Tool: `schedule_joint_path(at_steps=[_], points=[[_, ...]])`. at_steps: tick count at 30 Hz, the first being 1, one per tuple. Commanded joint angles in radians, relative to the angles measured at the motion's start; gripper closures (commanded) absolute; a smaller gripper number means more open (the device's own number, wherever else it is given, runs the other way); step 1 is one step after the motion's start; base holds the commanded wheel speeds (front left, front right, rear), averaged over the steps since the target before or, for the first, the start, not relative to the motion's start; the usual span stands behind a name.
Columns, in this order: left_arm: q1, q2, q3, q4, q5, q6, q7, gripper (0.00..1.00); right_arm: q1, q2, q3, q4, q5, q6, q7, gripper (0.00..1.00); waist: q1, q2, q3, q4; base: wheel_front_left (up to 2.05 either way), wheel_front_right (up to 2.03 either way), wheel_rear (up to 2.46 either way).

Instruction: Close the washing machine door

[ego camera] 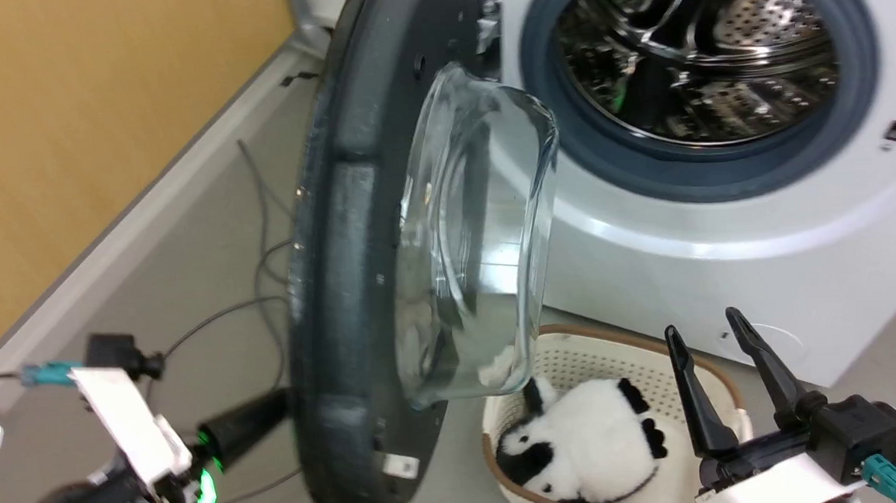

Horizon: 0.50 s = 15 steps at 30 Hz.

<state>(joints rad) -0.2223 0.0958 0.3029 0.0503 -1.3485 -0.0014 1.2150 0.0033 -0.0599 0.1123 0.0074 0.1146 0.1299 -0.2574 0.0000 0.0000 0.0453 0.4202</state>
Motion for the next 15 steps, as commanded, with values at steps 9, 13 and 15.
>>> schedule_joint_path(at_steps=[9, 13, 15], points=[[0.15, -0.044, -0.142, -0.141, -0.066, -0.001, -0.053, 1.0, 0.016, 0.009, -0.037, -0.003, -0.021, 0.001, -0.004, 0.0, 0.0, 0.0, 0.002, -0.167, 0.0, 0.0, 0.0], [0.166, -0.045, -0.213, -0.129, -0.072, -0.029, -0.154, 1.0, 0.009, 0.009, -0.044, -0.005, -0.022, 0.001, -0.004, 0.0, 0.0, 0.0, 0.019, -0.241, 0.0, 0.0, 0.0], [0.16, -0.045, -0.25, -0.105, -0.081, -0.044, -0.213, 1.0, 0.003, 0.009, -0.043, -0.005, -0.021, 0.001, -0.004, 0.0, 0.0, 0.0, 0.03, -0.281, 0.0, 0.0, 0.0]])
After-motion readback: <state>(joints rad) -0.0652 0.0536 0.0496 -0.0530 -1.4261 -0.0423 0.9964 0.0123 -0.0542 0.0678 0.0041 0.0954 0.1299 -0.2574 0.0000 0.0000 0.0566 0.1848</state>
